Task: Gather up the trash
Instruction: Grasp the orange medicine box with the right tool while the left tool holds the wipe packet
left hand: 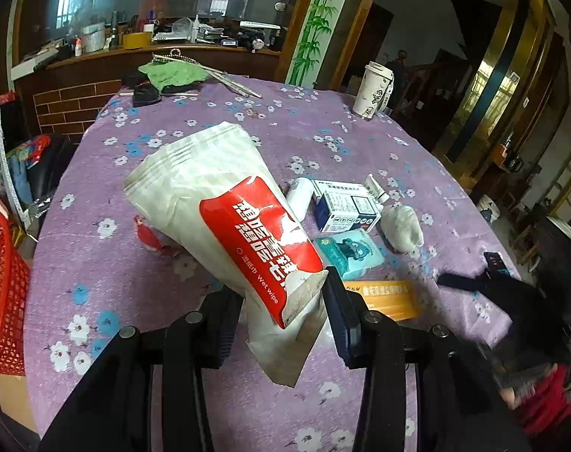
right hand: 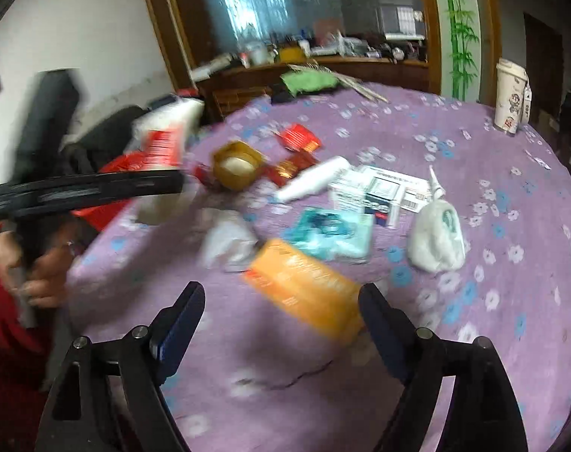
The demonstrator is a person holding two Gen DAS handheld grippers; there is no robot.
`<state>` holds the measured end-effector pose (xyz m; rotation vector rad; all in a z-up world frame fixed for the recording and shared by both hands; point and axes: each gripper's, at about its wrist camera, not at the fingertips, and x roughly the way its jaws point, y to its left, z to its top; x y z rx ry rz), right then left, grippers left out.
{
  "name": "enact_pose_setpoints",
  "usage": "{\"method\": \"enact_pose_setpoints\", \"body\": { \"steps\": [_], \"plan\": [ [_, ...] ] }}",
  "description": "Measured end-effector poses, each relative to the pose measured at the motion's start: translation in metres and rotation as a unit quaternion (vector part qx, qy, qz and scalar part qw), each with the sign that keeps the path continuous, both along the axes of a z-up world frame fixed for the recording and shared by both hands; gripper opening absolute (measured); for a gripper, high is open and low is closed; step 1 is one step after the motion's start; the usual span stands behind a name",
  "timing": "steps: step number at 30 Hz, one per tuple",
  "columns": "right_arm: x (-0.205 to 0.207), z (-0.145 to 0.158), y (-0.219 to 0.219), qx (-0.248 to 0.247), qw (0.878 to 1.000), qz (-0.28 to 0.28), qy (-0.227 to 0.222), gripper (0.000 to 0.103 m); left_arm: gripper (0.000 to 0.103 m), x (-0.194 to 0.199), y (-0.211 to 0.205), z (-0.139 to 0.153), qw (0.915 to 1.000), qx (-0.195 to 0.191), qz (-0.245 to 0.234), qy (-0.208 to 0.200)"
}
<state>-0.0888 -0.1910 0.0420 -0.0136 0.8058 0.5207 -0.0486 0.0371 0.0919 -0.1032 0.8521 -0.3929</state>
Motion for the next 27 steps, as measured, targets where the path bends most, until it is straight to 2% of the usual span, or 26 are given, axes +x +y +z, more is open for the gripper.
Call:
{"method": "enact_pose_setpoints", "body": {
  "steps": [3, 6, 8, 11, 12, 13, 18, 21, 25, 27],
  "plan": [
    [0.029, -0.019, -0.001, 0.019, 0.999, 0.017, 0.04, 0.087, 0.041, -0.006, 0.003, -0.002, 1.0, 0.001, 0.002, -0.001],
    [0.037, -0.027, 0.008, 0.016, 0.997, 0.042, 0.055, 0.089, 0.041, -0.008, 0.008, -0.005, 1.0, 0.0, 0.004, 0.004],
    [0.032, -0.031, 0.017, 0.018, 0.993, 0.079, 0.082, 0.089, 0.041, -0.009, 0.01, -0.005, 1.0, 0.002, 0.006, 0.004],
    [0.007, -0.03, 0.034, -0.023, 0.99, 0.121, 0.071, 0.085, 0.041, -0.01, 0.011, -0.006, 1.0, 0.002, 0.003, 0.003],
    [-0.001, -0.03, 0.039, -0.045, 0.99, 0.121, 0.062, 0.074, 0.041, -0.011, 0.011, -0.006, 1.0, 0.003, 0.002, 0.002],
    [-0.004, -0.031, 0.042, -0.058, 0.99, 0.118, 0.058, 0.052, 0.041, -0.011, 0.01, -0.007, 1.0, 0.005, -0.002, 0.001],
    [-0.016, -0.034, 0.041, -0.062, 0.992, 0.093, 0.061, 0.053, 0.041, -0.02, 0.007, -0.008, 0.9999, 0.013, -0.004, -0.01],
    [-0.028, -0.024, 0.034, -0.04, 0.996, 0.074, 0.044, 0.051, 0.041, -0.024, 0.006, -0.009, 0.9998, 0.014, -0.006, -0.012],
    [-0.04, -0.005, 0.025, -0.027, 0.999, 0.016, 0.004, 0.05, 0.041, -0.029, 0.0, -0.01, 0.9994, 0.024, -0.005, -0.022],
    [-0.041, -0.003, 0.023, -0.026, 1.0, -0.003, 0.003, 0.05, 0.041, -0.031, -0.002, -0.01, 0.9992, 0.029, -0.006, -0.026]
  ]
}}
